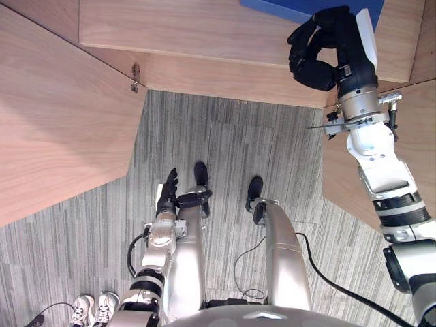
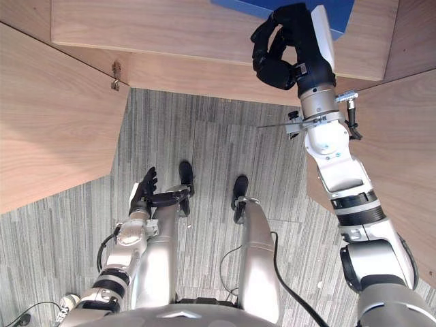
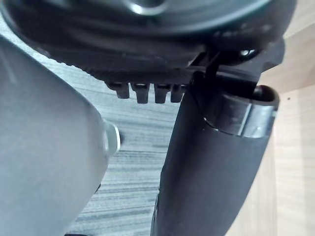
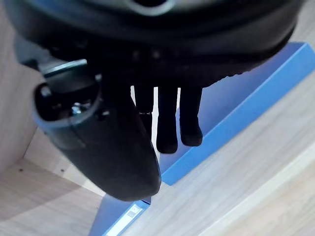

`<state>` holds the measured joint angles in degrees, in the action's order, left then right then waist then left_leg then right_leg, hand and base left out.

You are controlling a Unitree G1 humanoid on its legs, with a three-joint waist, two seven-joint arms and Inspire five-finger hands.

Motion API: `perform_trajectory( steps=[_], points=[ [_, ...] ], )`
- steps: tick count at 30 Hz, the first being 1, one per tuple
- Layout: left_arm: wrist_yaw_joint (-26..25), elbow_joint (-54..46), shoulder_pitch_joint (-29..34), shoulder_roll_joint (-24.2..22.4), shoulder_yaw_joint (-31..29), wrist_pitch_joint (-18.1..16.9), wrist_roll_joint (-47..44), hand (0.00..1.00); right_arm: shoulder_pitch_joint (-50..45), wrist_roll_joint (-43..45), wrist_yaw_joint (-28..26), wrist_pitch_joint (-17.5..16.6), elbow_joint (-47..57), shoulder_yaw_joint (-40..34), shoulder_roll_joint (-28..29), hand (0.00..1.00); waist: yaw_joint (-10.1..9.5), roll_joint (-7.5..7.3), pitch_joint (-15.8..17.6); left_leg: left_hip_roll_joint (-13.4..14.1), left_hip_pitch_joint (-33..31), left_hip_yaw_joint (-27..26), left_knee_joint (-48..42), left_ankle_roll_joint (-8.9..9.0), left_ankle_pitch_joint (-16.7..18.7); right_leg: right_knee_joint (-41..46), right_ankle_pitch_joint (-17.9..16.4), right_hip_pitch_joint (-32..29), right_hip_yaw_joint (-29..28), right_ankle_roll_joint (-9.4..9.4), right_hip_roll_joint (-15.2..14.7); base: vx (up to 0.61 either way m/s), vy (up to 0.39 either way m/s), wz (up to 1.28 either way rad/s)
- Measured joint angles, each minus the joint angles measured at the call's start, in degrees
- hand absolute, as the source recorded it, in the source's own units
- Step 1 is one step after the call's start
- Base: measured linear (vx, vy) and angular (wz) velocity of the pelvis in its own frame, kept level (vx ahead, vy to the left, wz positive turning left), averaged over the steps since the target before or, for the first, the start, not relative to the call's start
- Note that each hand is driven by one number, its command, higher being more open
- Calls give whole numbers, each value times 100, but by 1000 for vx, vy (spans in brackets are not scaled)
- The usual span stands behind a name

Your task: Walk over to the cabinet, pick up the folder, carry it to the office cabinet, place the folder inside the office cabinet, then close the office cabinet door

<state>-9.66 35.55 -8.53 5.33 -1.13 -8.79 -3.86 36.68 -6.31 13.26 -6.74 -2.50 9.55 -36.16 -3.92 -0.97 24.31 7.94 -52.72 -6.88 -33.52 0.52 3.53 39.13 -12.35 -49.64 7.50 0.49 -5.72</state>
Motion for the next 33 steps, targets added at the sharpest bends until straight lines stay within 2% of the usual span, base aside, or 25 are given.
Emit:
perform_trajectory(
  steps=[2, 7, 12, 17, 24, 33],
  points=[
    [-60, -10, 0, -10, -22, 1, 1, 100, -23, -549, 99, 78, -1, -1, 187, 0, -6, 0, 0, -2, -15, 1, 0, 0, 0, -1, 0, -12, 5, 0, -2, 0, 0, 0],
    [-177, -43, -3, -48, -41, 3, 6, 100, -5, -1204, 310, 325, -131, -16, 447, 0, -32, 0, 0, -12, -51, 8, 6, -2, 1, -15, 0, -42, 16, 0, -10, 0, 0, 0],
    [-254, -34, -80, -74, -136, 10, 5, 100, 333, -1438, 423, 556, -751, -166, 536, 0, -41, 1, 0, -24, -215, 12, -30, -4, 0, 18, 3, -205, 15, 4, -25, 0, 0, 0],
    [-361, -46, -120, -119, -219, 8, -3, 100, 808, -1452, 489, 775, -1449, -172, 538, 0, -45, 3, 2, -24, -324, 28, -46, -4, 0, 39, 4, -298, 25, 4, -26, 0, 0, 0],
    [-413, -46, -162, -118, -250, 3, -23, 100, 1578, -1365, 545, 841, -2330, -182, 535, 0, -42, 15, 8, -29, -457, 82, -48, -5, 0, 9, 5, -386, 78, 3, -26, 11, -3, 2],
    [-508, -38, -177, -125, -246, -71, -230, 100, 2498, -700, 630, 916, -3401, -211, 441, 0, -39, 35, 19, -58, -510, 123, 21, -2, -11, -67, 9, -397, 140, 4, -43, 25, -6, 3]
  ],
)
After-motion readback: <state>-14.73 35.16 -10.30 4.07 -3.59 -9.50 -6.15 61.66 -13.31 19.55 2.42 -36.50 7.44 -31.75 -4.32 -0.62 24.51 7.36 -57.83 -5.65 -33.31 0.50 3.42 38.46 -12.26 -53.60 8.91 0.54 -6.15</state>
